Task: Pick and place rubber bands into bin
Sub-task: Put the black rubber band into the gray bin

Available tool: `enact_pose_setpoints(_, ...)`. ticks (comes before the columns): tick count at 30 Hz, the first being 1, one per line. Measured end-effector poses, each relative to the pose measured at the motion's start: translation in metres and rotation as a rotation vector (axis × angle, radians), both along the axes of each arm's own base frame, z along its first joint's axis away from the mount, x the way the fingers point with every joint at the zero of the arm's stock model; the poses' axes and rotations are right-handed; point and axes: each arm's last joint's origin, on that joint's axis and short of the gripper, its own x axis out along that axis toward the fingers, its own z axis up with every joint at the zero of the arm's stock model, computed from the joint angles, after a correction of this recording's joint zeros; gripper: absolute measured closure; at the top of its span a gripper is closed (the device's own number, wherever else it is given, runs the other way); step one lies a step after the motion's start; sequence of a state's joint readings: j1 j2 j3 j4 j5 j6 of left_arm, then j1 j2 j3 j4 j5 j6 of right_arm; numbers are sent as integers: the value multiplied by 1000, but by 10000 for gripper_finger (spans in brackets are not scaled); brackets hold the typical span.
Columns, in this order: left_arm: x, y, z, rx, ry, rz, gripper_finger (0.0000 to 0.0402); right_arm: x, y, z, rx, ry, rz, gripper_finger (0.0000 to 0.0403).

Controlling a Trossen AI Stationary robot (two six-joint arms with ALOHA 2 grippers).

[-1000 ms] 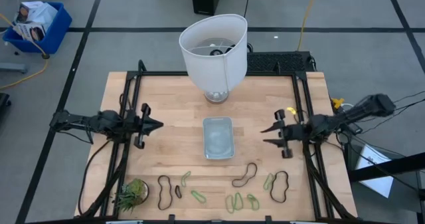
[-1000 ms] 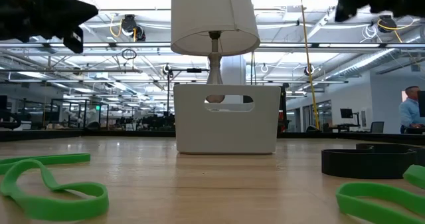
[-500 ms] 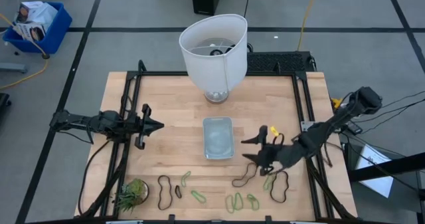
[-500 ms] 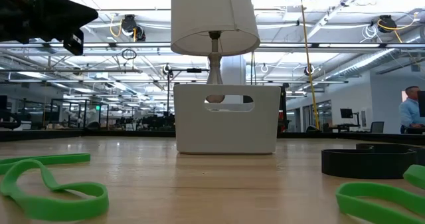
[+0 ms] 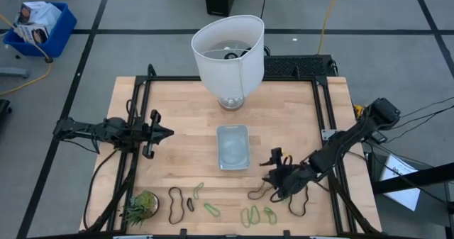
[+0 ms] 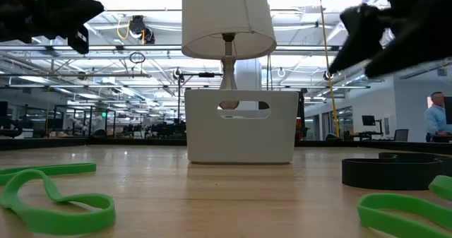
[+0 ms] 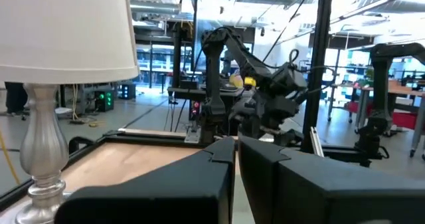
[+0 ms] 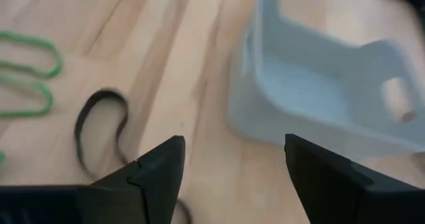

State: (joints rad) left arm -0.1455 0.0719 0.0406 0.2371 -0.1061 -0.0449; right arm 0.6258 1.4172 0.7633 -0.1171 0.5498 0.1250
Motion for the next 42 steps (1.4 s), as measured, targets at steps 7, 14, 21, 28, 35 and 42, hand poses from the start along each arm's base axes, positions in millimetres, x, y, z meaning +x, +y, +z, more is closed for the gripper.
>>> enact_pose_setpoints(7, 0, 0, 0, 20, 3, 4, 376, -1, -6, -24, 75, 134, 26, 159)
enact_pose_setpoints(14, 0, 0, -1, 16, 10, 3, 376, 6, -8, -44, 105, 234, 50, 160)
enact_pose_setpoints(21, 0, 0, -1, 11, 10, 2, 376, 11, -7, -67, 54, 314, 83, 161)
enact_pose_setpoints(28, 0, 0, -2, 12, 19, 2, 376, 12, -6, -75, 55, 333, 91, 172)
enact_pose_setpoints(35, 1, 0, -3, 14, 29, 2, 376, 11, -4, -74, 105, 368, 135, 257)
enact_pose_setpoints(42, 1, 0, -3, 14, 29, 2, 376, 12, -3, -74, 146, 372, 164, 389)
